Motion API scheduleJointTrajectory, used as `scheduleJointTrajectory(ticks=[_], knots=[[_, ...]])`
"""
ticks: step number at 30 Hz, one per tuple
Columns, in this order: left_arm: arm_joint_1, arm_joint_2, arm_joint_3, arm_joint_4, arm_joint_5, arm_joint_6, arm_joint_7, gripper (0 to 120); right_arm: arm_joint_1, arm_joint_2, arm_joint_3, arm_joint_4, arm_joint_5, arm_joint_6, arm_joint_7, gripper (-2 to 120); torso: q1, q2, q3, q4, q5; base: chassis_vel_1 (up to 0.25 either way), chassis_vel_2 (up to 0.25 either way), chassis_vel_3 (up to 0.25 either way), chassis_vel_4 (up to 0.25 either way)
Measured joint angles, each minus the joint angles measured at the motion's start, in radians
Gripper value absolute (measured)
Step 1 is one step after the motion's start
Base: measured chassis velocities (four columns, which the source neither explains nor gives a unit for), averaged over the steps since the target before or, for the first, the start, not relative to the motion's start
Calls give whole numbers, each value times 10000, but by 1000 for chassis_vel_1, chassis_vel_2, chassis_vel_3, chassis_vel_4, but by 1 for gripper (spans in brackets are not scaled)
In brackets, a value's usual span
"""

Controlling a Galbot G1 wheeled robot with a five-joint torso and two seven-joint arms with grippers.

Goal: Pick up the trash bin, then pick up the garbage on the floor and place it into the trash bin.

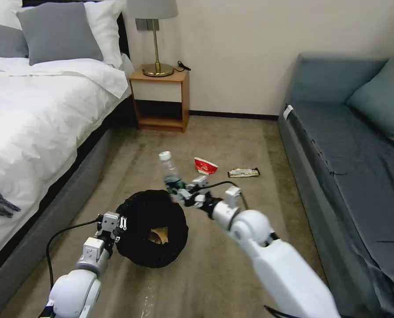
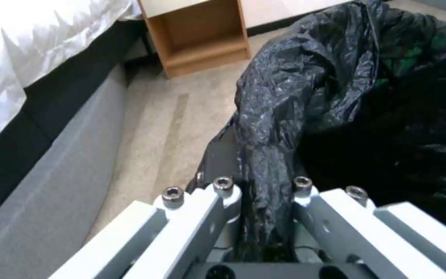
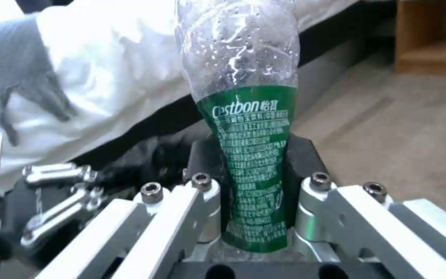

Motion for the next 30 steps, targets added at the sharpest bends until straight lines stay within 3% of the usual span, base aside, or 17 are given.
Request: scheduleJointTrajectory(ticks=[12, 30], knots=[[-172, -46, -151, 202, -370, 54, -141, 4, -717, 866, -290, -685, -1009, 256, -112, 16, 0, 0, 0, 0, 1, 0, 0, 0, 0], [-126, -199, -137, 221, -458, 24, -152, 4, -1001, 1027, -292, -1647, -2261, 668, -131, 16, 0, 0, -1, 0, 3, 0, 0, 0, 0]])
